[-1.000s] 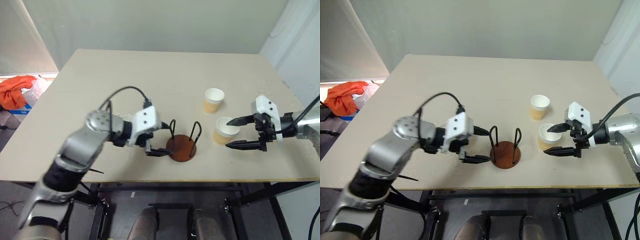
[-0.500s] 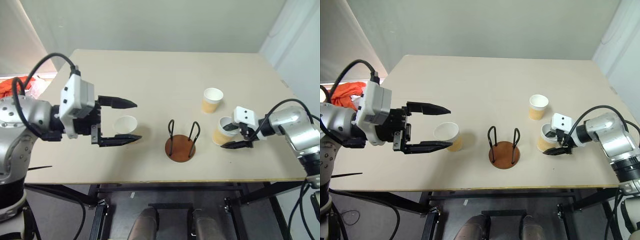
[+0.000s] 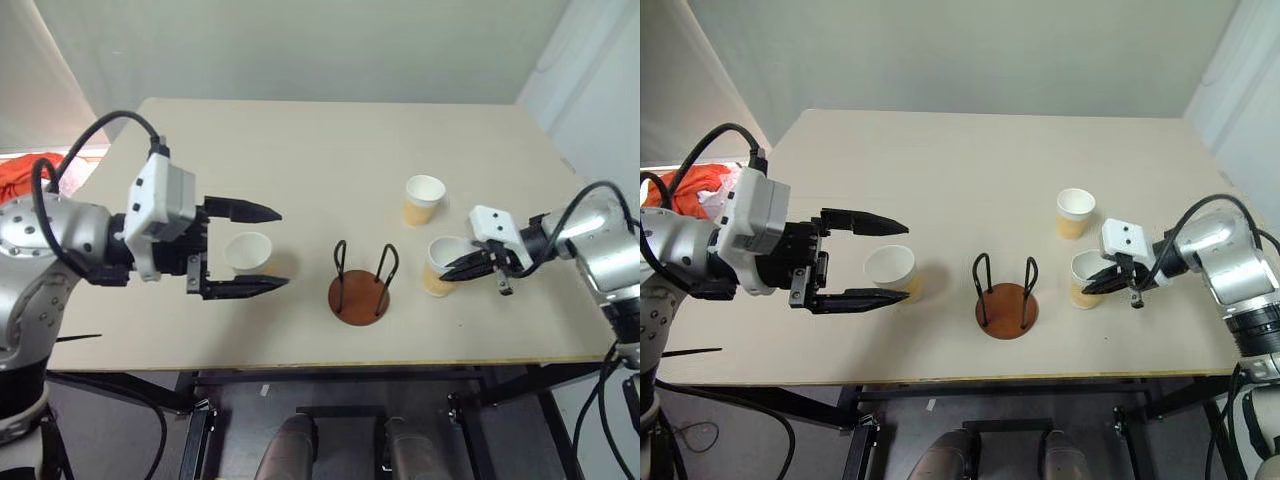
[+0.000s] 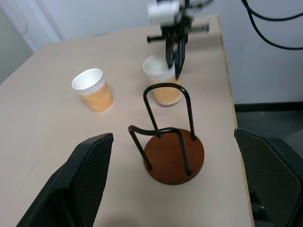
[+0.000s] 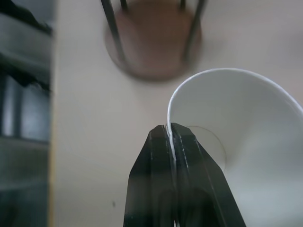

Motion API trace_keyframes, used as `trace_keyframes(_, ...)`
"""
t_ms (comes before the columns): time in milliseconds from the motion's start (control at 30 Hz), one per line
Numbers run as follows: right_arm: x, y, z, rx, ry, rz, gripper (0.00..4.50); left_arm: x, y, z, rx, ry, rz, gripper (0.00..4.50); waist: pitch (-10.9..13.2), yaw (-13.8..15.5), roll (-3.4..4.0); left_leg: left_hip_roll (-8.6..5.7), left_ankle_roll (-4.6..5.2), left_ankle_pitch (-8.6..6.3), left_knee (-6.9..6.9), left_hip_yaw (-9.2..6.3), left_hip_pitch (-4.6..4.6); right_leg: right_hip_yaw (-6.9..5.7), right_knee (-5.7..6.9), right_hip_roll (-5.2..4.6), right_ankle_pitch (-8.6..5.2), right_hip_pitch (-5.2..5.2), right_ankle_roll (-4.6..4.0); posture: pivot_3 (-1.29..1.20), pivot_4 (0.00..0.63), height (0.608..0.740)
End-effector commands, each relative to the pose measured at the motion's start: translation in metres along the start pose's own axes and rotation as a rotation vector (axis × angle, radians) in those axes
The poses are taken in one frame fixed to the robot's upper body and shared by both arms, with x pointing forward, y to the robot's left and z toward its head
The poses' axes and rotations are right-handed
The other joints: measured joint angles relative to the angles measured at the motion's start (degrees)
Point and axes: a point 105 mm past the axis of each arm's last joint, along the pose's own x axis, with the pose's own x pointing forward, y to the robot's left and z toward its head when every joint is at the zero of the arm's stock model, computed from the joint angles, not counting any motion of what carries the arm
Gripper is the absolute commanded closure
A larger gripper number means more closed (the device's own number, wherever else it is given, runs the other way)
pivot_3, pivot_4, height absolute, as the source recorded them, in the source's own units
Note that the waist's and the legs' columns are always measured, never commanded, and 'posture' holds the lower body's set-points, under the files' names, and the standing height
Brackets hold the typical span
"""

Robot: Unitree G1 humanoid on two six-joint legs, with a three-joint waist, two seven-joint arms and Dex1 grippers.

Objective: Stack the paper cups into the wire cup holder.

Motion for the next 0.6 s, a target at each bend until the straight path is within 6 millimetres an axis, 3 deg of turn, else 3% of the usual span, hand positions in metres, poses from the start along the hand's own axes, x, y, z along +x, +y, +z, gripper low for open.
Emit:
trace_keyframes(33, -0.035, -0.004, 0.084, -0.251, -0.183, -0.035, 4.47, -0.009, 0.005, -0.004, 0.021, 0.041, 0.036, 0.0, 0.01, -0.51, 0.09, -0.01, 0.0, 0.05, -0.11, 0.02, 0.01, 0.07, 0.0, 0.01, 0.01, -0.07, -0.02, 0.0, 0.15, 0.74)
trace_keyframes(100, -0.033, -0.003, 0.111, -0.33, -0.241, -0.012, 4.47, -0.011, 0.006, -0.006, 0.017, 0.051, 0.045, 0.0, -0.02, -0.75, 0.03, 0.01, 0.0, 0.15, -0.35, 0.02, 0.11, 0.07, 0.02, 0.05, -0.08, -0.09, -0.18, 0.0, 0.15, 0.74)
trace_keyframes(200, -0.015, 0.007, 0.128, -0.406, -0.261, 0.091, 4.47, -0.012, 0.007, -0.009, 0.016, 0.062, 0.054, 0.0, -0.17, -0.76, -0.23, 0.21, -0.11, 0.14, -0.61, -0.05, 0.37, -0.06, 0.22, 0.18, -0.49, -0.05, -0.82, 0.0, 0.15, 0.74)
trace_keyframes(400, 0.022, 0.012, 0.117, -0.438, -0.212, 0.176, 4.47, -0.01, 0.005, -0.009, 0.024, 0.061, 0.067, 0.0, -0.13, -0.38, -0.19, 0.21, -0.23, -0.06, -0.6, -0.11, 0.41, -0.09, 0.87, 0.17, -0.89, -0.26, -1.24, 0.0, 0.15, 0.74)
trace_keyframes(600, 0.03, 0.015, 0.108, -0.452, -0.175, 0.212, 4.47, -0.014, 0.001, -0.01, 0.018, 0.074, 0.092, 0.0, -0.13, -0.47, -0.19, 0.24, -0.31, -0.13, -0.6, -0.11, 0.45, -0.12, 0.91, 0.17, -0.89, -0.26, -1.25, 0.0, 0.15, 0.74)
